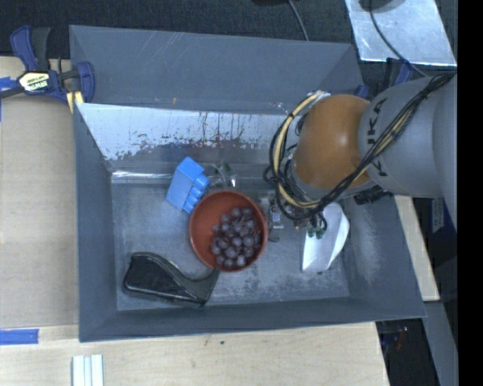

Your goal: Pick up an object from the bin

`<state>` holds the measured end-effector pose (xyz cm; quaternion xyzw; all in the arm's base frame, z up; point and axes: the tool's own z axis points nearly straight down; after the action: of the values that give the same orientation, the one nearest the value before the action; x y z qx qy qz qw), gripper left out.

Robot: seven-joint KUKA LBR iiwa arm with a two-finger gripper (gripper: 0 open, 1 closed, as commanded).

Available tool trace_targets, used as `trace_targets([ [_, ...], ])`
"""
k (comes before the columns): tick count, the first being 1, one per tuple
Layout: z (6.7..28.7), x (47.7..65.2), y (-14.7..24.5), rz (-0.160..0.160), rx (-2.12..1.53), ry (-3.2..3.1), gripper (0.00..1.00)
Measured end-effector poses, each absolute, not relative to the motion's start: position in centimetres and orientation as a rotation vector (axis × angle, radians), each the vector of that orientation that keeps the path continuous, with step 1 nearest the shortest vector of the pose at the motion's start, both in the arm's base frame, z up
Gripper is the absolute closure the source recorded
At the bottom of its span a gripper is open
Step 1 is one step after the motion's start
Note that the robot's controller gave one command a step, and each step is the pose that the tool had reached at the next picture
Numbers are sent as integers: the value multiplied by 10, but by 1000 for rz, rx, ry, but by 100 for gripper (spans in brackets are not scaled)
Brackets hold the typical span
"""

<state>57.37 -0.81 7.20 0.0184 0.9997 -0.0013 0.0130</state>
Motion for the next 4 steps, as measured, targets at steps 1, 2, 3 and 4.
trace_targets([
  [1, 72, 574, -8, -4, 57, 3115, 100],
  [2, 72, 574, -8, -4, 57, 3115, 100],
  [3, 72, 574, -8, -4, 57, 3115, 100],
  [4, 72, 574, -8, -4, 56, 3115, 100],
])
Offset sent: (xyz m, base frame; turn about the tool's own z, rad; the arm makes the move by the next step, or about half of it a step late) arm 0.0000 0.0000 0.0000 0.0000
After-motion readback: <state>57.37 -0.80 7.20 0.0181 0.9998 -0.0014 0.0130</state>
